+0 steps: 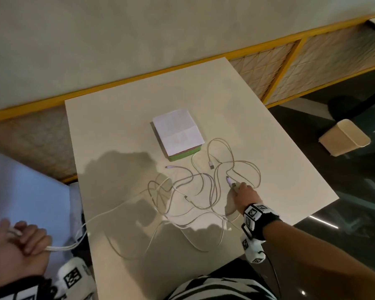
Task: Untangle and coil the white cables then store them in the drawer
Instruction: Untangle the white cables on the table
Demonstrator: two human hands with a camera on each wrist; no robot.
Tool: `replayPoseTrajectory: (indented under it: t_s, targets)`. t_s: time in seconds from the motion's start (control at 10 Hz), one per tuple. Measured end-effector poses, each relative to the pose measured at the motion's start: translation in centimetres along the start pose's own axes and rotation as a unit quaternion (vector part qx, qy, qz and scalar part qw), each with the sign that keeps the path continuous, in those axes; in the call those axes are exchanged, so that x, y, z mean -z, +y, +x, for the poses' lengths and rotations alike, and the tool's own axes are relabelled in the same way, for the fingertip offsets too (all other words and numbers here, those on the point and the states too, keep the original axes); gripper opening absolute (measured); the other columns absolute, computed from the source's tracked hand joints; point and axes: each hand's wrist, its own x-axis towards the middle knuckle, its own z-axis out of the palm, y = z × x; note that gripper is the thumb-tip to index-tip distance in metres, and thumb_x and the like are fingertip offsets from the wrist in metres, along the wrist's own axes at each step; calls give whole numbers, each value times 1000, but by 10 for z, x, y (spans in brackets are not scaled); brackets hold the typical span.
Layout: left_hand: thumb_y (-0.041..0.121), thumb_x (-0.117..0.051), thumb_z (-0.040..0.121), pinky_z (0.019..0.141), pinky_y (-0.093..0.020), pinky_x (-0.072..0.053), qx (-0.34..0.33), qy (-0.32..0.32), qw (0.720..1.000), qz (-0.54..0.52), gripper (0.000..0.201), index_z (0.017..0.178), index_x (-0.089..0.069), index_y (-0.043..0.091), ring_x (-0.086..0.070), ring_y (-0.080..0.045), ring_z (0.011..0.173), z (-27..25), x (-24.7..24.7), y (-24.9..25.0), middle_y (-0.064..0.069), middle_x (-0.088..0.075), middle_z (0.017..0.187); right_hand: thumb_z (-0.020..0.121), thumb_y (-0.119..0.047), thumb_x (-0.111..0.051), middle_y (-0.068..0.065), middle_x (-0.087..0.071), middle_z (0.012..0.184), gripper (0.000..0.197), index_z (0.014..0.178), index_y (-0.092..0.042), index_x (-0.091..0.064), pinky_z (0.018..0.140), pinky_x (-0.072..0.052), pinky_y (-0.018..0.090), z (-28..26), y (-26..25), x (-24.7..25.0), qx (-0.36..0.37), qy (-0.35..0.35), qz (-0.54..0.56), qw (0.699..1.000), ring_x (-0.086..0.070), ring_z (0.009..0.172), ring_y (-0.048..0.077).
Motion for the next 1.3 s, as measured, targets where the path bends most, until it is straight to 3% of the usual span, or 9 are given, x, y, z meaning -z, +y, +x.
replayPoseTrajectory:
  t_s: [0.1, 0.2, 0.3, 0.4, 0.5, 0.7, 1.0, 1.2, 1.3]
  targets:
    - [54, -26, 97, 85, -37, 17, 28, -204, 979, -3, 60, 76, -62, 12, -41, -19, 52, -37, -35, -11, -3, -42, 57, 95, -23, -40, 22, -57, 121, 29, 119, -8, -45, 90, -47, 40, 3, 5, 1, 6, -17, -9, 1000, -56, 110, 36]
    - [53, -73, 54, 72, 2, -34, -97, -20, 992, 78, 31, 53, -56, 27, -41, 0, 37, -62, -64, -6, 12, -43, 44, 91, -21, -48, 24, -60, 116, 30, 112, 0, -46, 83, -45, 37, 4, 11, 3, 14, 4, 27, 1000, -58, 106, 38]
    - [53, -74, 37, 60, 3, -30, -80, -48, 991, 97, 40, 48, -47, 27, -31, 2, 30, -99, -99, -6, 13, -37, 38, 88, -9, -46, 22, -57, 116, 28, 116, -4, -43, 81, -45, 36, 3, 16, 5, 39, 29, 30, 998, -58, 103, 38]
    - [49, -73, 48, 36, -20, -4, -107, -43, 983, 145, 35, 55, -47, 26, -13, -8, 34, -96, -108, -13, 10, -33, 37, 88, -7, -43, 17, -50, 119, 42, 129, -20, -39, 82, -49, 39, 0, 16, 3, 81, 32, -14, 996, -56, 105, 37]
    - [45, -61, 65, 35, -18, -6, -99, -44, 981, 161, 26, 58, -46, 26, -6, -11, 41, -104, -129, -21, 10, -29, 36, 90, -18, -44, 16, -50, 119, 42, 132, -24, -39, 86, -49, 44, 1, 13, -4, 110, 45, -47, 992, -51, 111, 36]
    - [37, -44, 95, 33, -14, -12, -66, -31, 976, 203, 31, 66, -43, 24, -4, -11, 48, -108, -147, -30, 9, -28, 37, 95, -37, -37, 13, -50, 123, 34, 122, -17, -43, 89, -45, 44, 13, -1, -4, 70, 49, -100, 991, -50, 115, 34]
    - [32, -38, 98, 40, -19, -7, -40, -44, 975, 216, 32, 69, -46, 22, -7, -8, 38, -108, -163, -36, 10, -29, 38, 93, -19, -35, 8, -56, 122, 31, 121, -12, -47, 91, -45, 42, 16, -15, 8, 97, 57, -245, 963, -52, 115, 27]
    - [31, -37, 99, 39, -17, -8, -45, -52, 974, 215, 31, 72, -49, 21, -22, -2, 26, -107, -164, -39, 11, -32, 38, 94, -27, -44, 13, -65, 81, 19, 92, -9, -45, 68, -42, 32, -24, -37, 19, 134, 39, 95, 986, -61, 78, 33]
    - [30, -38, 99, 36, -16, -10, -54, -68, 973, 214, 29, 74, -50, 21, -12, -5, 31, -111, -175, -37, 10, -31, 38, 90, -16, -56, 2, -62, 67, 14, 79, -14, -47, 61, -44, 32, -55, -55, 39, 170, 10, 339, 925, -57, 57, 20]
